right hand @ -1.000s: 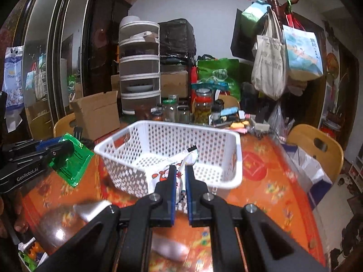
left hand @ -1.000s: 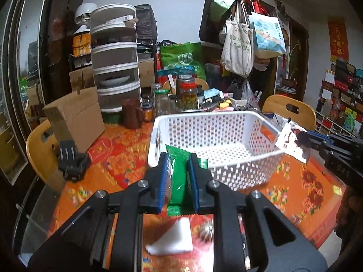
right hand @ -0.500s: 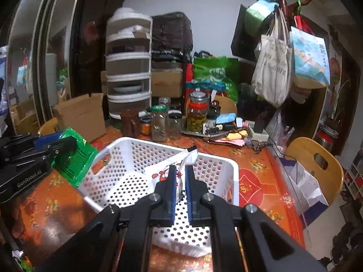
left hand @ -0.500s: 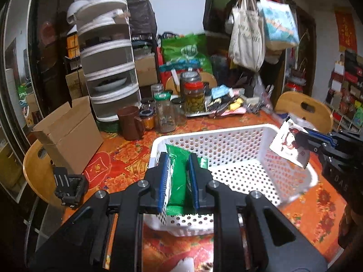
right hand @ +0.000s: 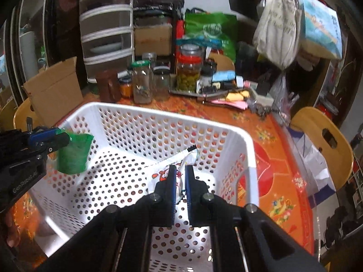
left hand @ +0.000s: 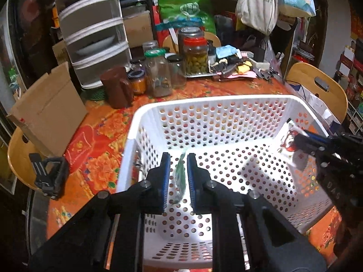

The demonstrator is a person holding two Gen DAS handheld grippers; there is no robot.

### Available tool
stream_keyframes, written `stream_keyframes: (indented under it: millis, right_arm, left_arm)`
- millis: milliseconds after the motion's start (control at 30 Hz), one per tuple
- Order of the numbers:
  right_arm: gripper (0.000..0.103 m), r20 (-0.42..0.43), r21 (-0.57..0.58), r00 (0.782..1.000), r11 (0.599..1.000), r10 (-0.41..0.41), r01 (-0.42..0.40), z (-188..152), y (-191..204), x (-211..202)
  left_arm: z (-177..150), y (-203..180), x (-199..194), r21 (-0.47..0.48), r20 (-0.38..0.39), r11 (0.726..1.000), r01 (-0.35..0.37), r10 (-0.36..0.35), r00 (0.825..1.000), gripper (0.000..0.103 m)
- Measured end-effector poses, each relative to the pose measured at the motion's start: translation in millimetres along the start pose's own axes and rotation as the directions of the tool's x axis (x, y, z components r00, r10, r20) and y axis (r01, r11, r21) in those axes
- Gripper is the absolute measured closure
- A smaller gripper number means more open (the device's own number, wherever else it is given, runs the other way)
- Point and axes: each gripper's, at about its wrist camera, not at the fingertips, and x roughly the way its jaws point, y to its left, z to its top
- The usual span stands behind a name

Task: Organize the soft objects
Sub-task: 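Lift and carry the green packet and cartoon card over the white basket with both tools, then open both tools to drop the packet and card into the basket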

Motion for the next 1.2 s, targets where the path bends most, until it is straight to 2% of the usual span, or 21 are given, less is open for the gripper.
stream_keyframes:
  millis: [167,333,400,500,567,633,700,767,833,933,1067,1200]
  right_arm:
    - [0.097,-0.046,-0.006,0.999,1.000,0.003,-0.004,-5.6,1.5,15.2]
    - [0.096,-0.048,0.001,0.999,1.000,-0.014,0.014,-8.6,2.8,20.0]
    - [0.096,-0.046,0.007,0.999,1.000,-0.017,0.018,-9.8,2.6,20.5]
    - [0.094,-0.037,0.042,0.999,0.999,-0.007,0.008,-11.2,-2.1,18.9]
    - [0.086,-0.035,0.050,0.999,0.999,0.000,0.002,-11.7,-3.3,17.4]
    - [0.079,-0.031,0.055,1.000,0.998,0.000,0.002,-13.0,-4.2,15.6]
    - [0.070,-0.018,0.066,1.000,0.998,-0.003,0.004,-13.9,-4.9,12.1]
    - [0.053,-0.005,0.072,1.000,0.997,-0.003,0.003,-14.7,-5.9,8.9]
    - [0.045,0.013,0.075,1.000,0.997,-0.002,0.001,-15.2,-5.1,2.8]
    - [0.038,0.036,0.070,0.999,0.998,-0.004,0.001,-16.0,-2.6,-6.1]
    - [0.021,0.061,0.068,0.998,0.998,-0.004,0.000,-17.4,1.2,-19.9]
    - [0.015,0.087,0.064,0.996,0.998,-0.006,0.000,-22.2,4.9,-38.7]
  left_arm:
    - [-6.3,-2.5,9.4,0.009,-0.022,1.000,-0.004,0.004,1.000,0.089]
    - [-11.0,0.0,11.3,-0.002,-0.026,1.000,0.003,-0.003,1.000,0.089]
    - [-12.2,1.5,11.2,-0.009,-0.025,1.000,0.019,-0.020,0.999,0.085]
    - [-14.0,2.1,9.9,-0.011,-0.018,1.000,0.014,-0.015,1.000,0.070]
    - [-15.6,2.5,6.6,-0.016,-0.006,1.000,0.019,-0.019,1.000,0.050]
    - [-17.4,0.9,1.5,-0.013,0.011,1.000,0.013,-0.013,1.000,0.040]
    - [-19.1,-0.6,-3.9,-0.010,0.026,1.000,0.015,-0.015,1.000,0.037]
    - [-20.8,-1.3,-9.5,-0.010,0.037,1.000,0.015,-0.015,0.999,0.035]
    - [-22.4,-1.1,-16.1,-0.015,0.052,1.000,0.012,-0.012,0.999,0.030]
    - [-24.9,0.8,-27.5,-0.025,0.067,0.999,0.024,-0.022,0.997,0.021]
    - [-31.6,2.6,-50.8,-0.014,0.097,1.000,0.019,-0.018,0.995,0.012]
    - [-41.4,3.1,-81.1,0.001,0.133,1.000,0.023,-0.023,0.991,0.005]
